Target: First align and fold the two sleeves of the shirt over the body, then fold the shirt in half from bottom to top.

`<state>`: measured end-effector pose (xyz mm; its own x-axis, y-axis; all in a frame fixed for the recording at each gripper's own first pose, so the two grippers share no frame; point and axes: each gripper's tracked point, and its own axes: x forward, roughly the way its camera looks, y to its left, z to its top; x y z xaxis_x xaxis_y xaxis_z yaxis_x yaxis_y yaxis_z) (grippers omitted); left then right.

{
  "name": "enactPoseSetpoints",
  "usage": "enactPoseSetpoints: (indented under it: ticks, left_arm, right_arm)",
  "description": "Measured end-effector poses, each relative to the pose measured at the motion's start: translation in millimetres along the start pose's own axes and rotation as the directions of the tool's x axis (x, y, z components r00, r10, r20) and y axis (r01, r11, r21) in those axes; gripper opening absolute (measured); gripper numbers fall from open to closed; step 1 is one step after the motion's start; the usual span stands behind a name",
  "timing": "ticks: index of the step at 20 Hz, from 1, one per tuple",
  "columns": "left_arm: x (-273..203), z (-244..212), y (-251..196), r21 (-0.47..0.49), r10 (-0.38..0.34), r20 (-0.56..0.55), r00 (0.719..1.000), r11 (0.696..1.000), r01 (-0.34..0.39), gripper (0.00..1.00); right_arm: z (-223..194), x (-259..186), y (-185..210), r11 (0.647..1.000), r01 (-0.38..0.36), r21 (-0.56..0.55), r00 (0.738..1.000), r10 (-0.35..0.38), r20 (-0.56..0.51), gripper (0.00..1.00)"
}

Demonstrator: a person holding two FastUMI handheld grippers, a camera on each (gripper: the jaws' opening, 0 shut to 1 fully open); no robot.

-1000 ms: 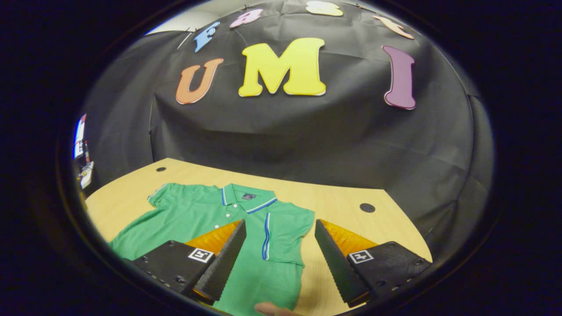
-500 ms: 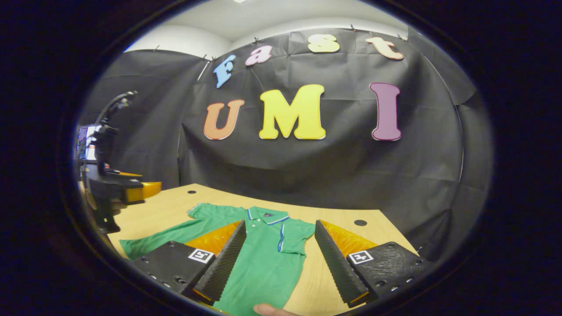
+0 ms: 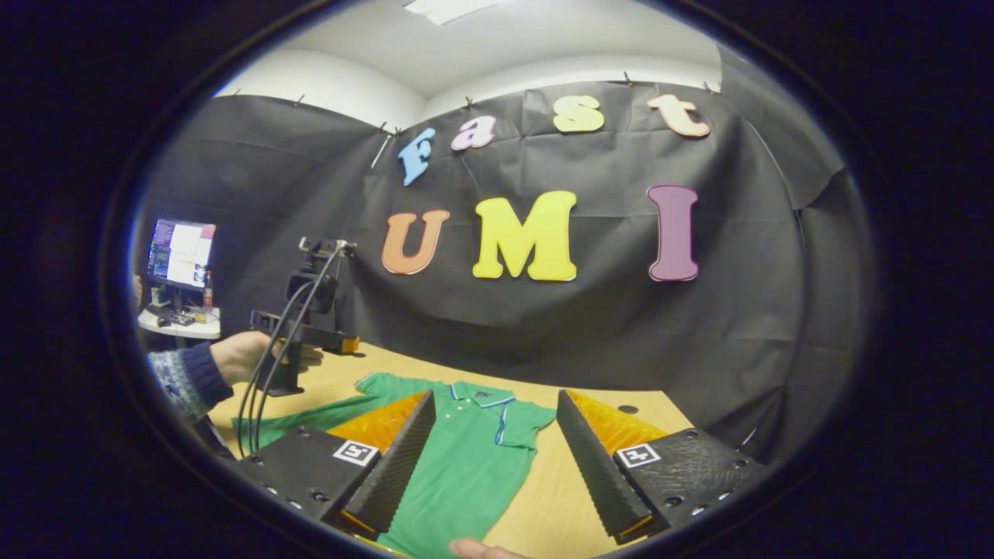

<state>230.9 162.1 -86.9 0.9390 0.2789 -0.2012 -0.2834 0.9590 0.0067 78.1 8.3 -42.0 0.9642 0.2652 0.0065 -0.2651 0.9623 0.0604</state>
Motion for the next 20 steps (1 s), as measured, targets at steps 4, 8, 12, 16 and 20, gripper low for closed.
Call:
enactPoseSetpoints:
  ticks: [4, 8, 12, 16, 20]
  left_arm:
    - [48, -32, -12, -0.111, -0.08, -0.09, 0.993, 0.991, 0.07, 1.0]
    - [95, -71, 0, -0.078, -0.042, -0.188, 0.981, 0.997, 0.028, 1.0]
    - [120, -101, 6, -0.085, -0.064, -0.282, 0.957, 0.995, 0.042, 0.97]
    - [129, -112, -6, -0.079, -0.109, -0.338, 0.935, 0.993, 0.087, 0.72]
    - [136, -104, -12, -0.008, -0.131, -0.33, 0.935, 0.991, 0.136, 0.35]
  right_arm:
    - [-7, -9, -11, 1.0, 0.021, -0.001, 1.0, -0.021, 0.004, 0.95]
    - [-30, -3, -14, 1.0, 0.011, 0.007, 0.999, -0.01, -0.053, 0.95]
    - [-51, 13, -19, 0.999, 0.013, 0.04, 0.993, -0.008, -0.115, 0.95]
    - [-57, 29, -12, 0.998, -0.011, 0.06, 0.989, 0.02, -0.146, 0.95]
    - [-60, 37, -7, 0.997, -0.029, 0.066, 0.989, 0.038, -0.142, 0.95]
